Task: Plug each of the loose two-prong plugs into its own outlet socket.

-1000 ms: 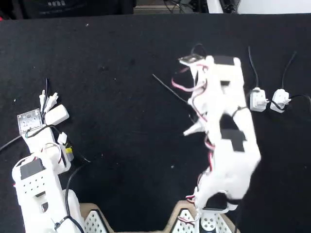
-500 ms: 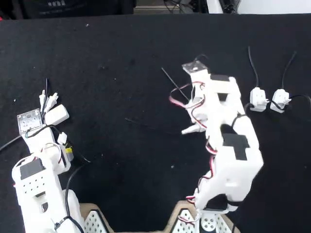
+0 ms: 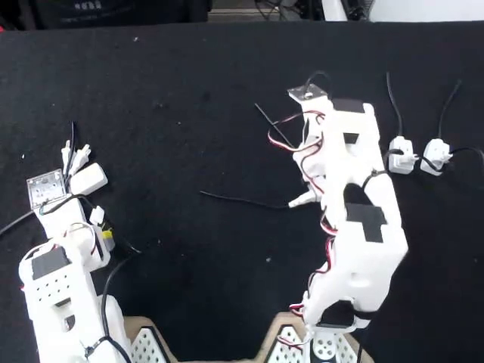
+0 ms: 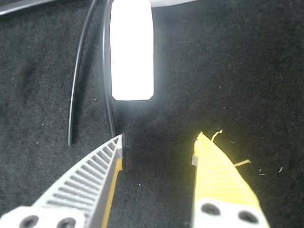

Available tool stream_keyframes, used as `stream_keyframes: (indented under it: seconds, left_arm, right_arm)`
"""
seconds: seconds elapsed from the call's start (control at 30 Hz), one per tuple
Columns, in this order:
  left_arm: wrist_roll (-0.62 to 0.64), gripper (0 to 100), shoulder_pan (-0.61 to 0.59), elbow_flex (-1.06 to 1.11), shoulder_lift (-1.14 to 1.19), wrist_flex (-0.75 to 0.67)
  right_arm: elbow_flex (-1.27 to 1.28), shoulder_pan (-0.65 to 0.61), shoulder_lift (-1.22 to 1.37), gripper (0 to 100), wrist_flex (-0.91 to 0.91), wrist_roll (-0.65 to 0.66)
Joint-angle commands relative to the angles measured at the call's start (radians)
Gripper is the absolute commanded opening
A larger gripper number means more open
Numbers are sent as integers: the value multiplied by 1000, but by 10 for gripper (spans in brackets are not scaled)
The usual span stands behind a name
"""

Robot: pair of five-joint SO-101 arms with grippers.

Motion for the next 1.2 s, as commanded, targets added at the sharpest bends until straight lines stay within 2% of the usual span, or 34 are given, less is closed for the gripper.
stream_keyframes:
  seconds: [0.0, 0.2, 0.4, 0.6, 0.9, 1.17]
  left_arm:
    - [8, 238, -1, -44, -12, -3]
    - [8, 238, 1, -44, -12, -3]
    - [8, 238, 1, -44, -12, -3]
    - [8, 238, 1, -42, -12, -2]
    - [8, 238, 1, -42, -12, -3]
    - [8, 238, 1, -42, -12, -3]
  right_arm:
    - [-39, 21, -108, 145, 9, 14]
    - [91, -17, -285, 145, 48, 17]
    - [312, -74, -446, 145, -121, 21]
    - [364, -28, -363, 145, -236, 57]
    - [206, 78, -180, 145, -235, 57]
    - [174, 89, -165, 145, -233, 57]
